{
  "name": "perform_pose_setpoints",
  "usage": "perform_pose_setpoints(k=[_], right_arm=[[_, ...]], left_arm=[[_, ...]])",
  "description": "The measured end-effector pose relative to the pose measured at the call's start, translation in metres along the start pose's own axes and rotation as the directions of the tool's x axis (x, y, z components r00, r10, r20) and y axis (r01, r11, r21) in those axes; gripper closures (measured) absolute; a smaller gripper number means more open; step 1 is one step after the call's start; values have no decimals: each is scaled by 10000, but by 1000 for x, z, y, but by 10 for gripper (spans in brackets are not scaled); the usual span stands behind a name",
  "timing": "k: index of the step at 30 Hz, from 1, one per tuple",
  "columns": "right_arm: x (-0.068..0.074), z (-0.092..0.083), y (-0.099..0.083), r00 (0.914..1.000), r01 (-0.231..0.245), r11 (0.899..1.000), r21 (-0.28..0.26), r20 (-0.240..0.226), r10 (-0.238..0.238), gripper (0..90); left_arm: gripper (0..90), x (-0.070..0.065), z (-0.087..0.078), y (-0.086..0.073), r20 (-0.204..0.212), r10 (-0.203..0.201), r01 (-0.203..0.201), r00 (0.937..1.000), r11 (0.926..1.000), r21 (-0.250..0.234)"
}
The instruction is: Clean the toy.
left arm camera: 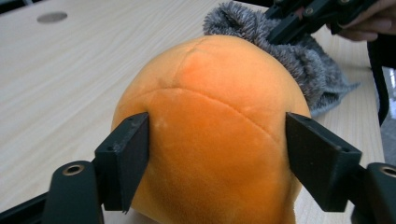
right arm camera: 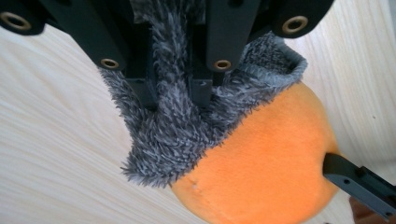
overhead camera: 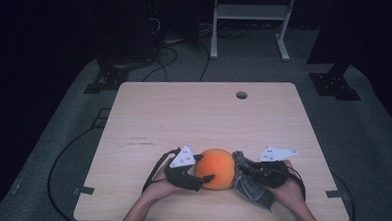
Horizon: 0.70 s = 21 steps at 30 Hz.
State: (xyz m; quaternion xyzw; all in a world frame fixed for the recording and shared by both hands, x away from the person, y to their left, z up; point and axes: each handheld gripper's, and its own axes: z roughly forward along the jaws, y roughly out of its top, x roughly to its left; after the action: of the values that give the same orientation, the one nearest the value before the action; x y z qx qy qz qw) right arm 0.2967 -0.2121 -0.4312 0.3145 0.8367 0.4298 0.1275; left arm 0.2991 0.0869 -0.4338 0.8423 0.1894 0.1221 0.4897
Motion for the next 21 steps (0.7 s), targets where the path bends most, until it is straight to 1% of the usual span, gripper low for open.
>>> perform_pose_setpoints(k=[1,2,3,4,5,6,7,8,9,10,11,12,13,14,15,17,18,19,20,21], right_arm=[[1,-4,2,10000,53,9999,-94,-10,-54,759],[4,-10,5,9997,128,9992,-387,-203,-136,759],[15,-20,18,9960,220,9940,-1071,-833,-310,759],[15,-20,18,9960,220,9940,-1071,-833,-310,759],[21,-22,24,9939,431,9909,-1277,-953,-555,757],[28,-21,31,9911,710,9884,-1339,-1022,-850,754],[35,-14,35,9907,944,9893,-1113,-868,-1043,750],[35,-14,35,9907,944,9893,-1113,-868,-1043,750],[36,-8,34,9904,1084,9903,-863,-765,-1151,750],[33,-1,28,9913,917,9929,-758,-881,-982,754],[32,0,26,9914,777,9936,-815,-986,-856,754],[31,-1,24,9915,764,9937,-823,-991,-845,754],[30,-2,24,9917,771,9937,-817,-970,-849,754],[30,-2,24,9917,771,9937,-817,-970,-849,754],[29,-3,22,9913,787,9938,-787,-989,-863,754],[27,-4,20,9922,783,9943,-718,-915,-847,753],[27,-4,20,9922,783,9943,-718,-915,-847,753],[25,-6,19,9929,762,9949,-666,-866,-819,752],[17,-10,16,9957,822,9957,-430,-389,-839,751],[13,-13,16,9978,633,9974,-354,-182,-640,753]], left_arm=[[261,-3,1,1,-26,189,-189,9998,9998,23],[265,-5,1,3,-23,474,-473,9989,9988,81],[274,-11,3,6,6,964,-964,9953,9953,114],[276,-11,3,6,6,964,-964,9953,9953,114],[276,-16,5,8,33,1176,-1176,9931,9930,68],[276,-18,5,9,51,1327,-1327,9911,9911,75],[268,-20,5,10,78,1464,-1465,9892,9892,97],[268,-21,5,10,134,1499,-1500,9886,9887,82],[251,-20,4,10,225,1414,-1416,9897,9899,80],[182,-13,2,10,321,854,-854,9958,9963,16],[137,-9,1,10,229,336,-335,9992,9994,-55],[79,-9,1,10,229,336,-335,9992,9994,-55],[66,0,3,8,471,-713,708,9963,9974,131],[68,0,3,8,471,-713,708,9963,9974,131],[106,2,5,5,583,-946,934,9938,9953,236],[185,-1,6,3,575,-613,612,9965,9981,33],[224,-1,6,3,575,-613,612,9965,9981,33],[224,-3,4,4,470,-393,397,9981,9992,-70],[269,-6,4,6,390,-158,165,9991,9997,-170],[274,-8,4,7,427,4,3,9991,9999,-165]])
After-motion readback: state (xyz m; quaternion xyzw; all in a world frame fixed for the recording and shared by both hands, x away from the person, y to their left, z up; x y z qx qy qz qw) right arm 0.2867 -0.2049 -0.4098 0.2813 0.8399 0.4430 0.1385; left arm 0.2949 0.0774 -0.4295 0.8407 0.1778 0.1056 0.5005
